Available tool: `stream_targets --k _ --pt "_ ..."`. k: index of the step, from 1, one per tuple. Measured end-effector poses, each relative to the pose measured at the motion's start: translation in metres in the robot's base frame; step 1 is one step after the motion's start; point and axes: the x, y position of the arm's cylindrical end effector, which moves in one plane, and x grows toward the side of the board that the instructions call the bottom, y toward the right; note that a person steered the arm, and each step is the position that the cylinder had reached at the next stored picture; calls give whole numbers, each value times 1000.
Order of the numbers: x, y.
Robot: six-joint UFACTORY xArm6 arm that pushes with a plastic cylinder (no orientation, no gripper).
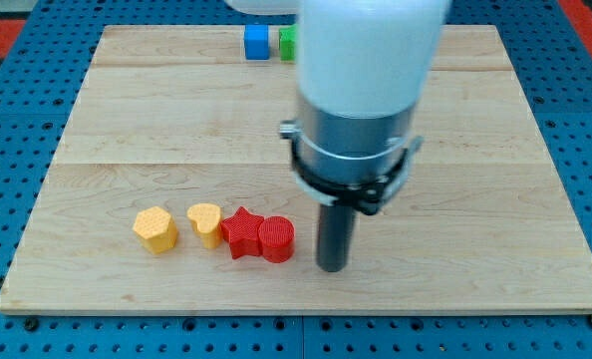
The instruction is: Push the yellow hexagon into the yellow heart
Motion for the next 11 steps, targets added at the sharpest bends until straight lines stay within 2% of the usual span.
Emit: stream_targets --k 2,6,8,11 --pt "-5 -85" --pt "-4 -195" --pt "-60 -181" --pt "-79 -110"
